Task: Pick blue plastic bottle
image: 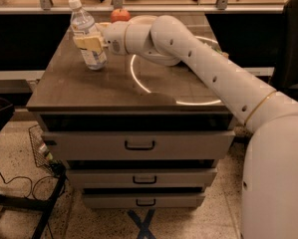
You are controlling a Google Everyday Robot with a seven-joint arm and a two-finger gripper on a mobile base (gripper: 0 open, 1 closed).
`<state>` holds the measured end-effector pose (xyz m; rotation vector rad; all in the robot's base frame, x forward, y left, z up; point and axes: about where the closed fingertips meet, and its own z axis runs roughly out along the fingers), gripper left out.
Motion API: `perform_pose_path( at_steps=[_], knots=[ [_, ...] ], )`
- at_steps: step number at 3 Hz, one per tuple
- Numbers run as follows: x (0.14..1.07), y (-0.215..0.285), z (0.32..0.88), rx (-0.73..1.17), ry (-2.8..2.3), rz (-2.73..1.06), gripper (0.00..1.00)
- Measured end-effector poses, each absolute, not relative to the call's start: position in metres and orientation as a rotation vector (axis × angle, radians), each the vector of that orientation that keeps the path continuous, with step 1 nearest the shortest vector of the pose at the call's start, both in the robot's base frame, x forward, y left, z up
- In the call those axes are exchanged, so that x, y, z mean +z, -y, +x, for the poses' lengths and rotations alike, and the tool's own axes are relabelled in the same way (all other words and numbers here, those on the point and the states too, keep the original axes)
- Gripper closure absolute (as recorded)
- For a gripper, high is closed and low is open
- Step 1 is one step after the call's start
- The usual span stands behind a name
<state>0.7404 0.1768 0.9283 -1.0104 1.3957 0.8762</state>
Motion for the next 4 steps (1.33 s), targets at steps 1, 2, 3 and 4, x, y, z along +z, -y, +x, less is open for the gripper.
perform_pose_path(
  at_steps=[1, 2, 3, 4],
  knots=[
    [0.928, -0.179, 0.74, 0.879, -1.395, -1.012, 1.0],
    [0.933, -0.181, 0.74, 0.885, -1.385, -1.013, 1.0],
    [0.966, -0.194, 0.743, 0.916, -1.317, -1.015, 1.0],
    [1.011, -0.206, 0.747, 0.871, -1.269, -1.025, 1.0]
  ],
)
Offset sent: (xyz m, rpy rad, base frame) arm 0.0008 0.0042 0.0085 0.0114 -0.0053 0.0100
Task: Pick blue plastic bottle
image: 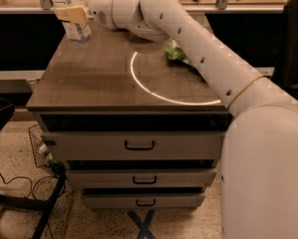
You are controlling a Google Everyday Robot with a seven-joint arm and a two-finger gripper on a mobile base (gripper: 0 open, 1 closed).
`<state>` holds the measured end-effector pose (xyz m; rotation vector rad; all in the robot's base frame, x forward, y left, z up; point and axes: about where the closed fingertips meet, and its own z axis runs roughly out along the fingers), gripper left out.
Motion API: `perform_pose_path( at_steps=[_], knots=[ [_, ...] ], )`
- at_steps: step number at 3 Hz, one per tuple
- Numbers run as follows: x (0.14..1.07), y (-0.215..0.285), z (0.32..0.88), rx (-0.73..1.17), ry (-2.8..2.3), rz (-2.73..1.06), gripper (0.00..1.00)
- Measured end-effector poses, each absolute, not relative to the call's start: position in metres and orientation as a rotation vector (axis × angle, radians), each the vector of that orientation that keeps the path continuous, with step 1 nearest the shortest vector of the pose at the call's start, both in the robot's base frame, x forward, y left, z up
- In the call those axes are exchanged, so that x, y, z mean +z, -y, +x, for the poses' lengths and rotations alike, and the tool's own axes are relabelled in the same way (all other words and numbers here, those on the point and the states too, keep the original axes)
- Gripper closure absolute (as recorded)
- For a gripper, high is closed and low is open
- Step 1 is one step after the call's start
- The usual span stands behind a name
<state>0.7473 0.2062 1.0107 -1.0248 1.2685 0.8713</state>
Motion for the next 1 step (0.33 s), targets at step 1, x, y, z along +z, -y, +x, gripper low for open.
perform_pose_path(
  at_steps=[1],
  knots=[
    [1.0522, -0.2124, 0.7459, 0.795, -1.246, -1.042, 1.0]
  ],
)
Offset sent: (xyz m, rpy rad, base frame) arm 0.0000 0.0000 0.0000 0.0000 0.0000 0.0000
